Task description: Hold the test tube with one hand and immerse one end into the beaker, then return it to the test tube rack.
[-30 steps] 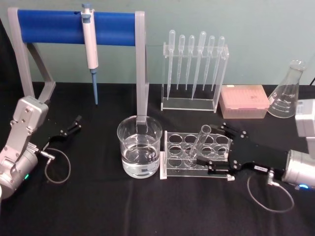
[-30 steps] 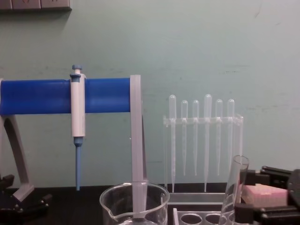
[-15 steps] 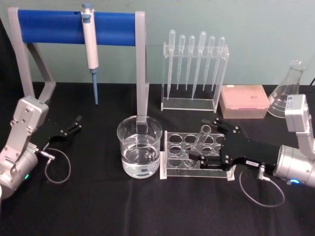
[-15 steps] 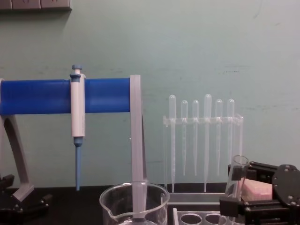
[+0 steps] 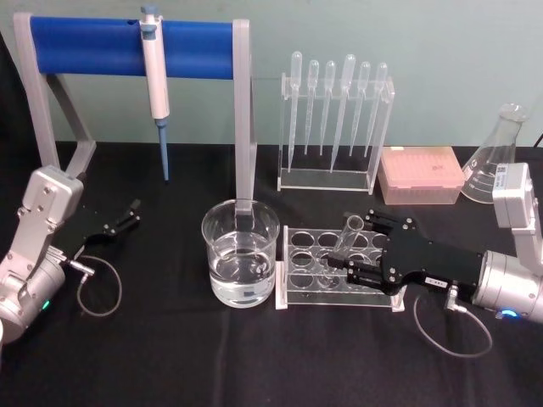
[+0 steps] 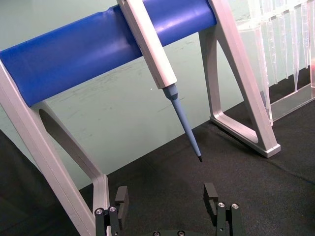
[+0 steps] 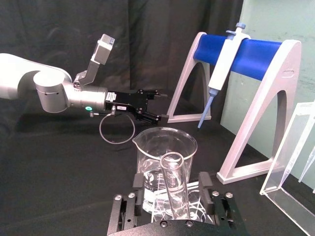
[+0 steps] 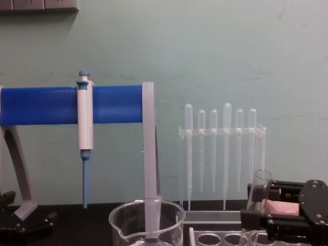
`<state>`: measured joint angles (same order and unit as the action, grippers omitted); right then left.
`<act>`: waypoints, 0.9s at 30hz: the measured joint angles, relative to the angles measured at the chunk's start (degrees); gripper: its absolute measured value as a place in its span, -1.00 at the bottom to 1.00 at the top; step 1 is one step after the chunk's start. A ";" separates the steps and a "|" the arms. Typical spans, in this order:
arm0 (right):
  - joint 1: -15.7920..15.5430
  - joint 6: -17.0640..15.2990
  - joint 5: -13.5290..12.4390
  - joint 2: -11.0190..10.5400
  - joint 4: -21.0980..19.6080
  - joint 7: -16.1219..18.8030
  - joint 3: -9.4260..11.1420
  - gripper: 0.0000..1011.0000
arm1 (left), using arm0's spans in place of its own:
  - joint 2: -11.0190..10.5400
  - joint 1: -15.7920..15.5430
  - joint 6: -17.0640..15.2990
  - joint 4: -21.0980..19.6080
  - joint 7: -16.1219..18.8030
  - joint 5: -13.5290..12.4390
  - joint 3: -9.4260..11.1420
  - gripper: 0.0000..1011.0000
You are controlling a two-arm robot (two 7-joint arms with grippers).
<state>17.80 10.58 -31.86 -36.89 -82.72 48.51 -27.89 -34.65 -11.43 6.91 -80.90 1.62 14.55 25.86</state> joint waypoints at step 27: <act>-0.01 0.00 -0.04 -0.07 -0.10 -0.03 0.06 -0.52 | 0.00 0.00 0.00 0.00 0.00 0.00 0.00 0.98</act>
<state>17.79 10.58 -31.90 -36.96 -82.82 48.48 -27.83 -34.64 -11.43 6.91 -80.90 1.62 14.55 25.86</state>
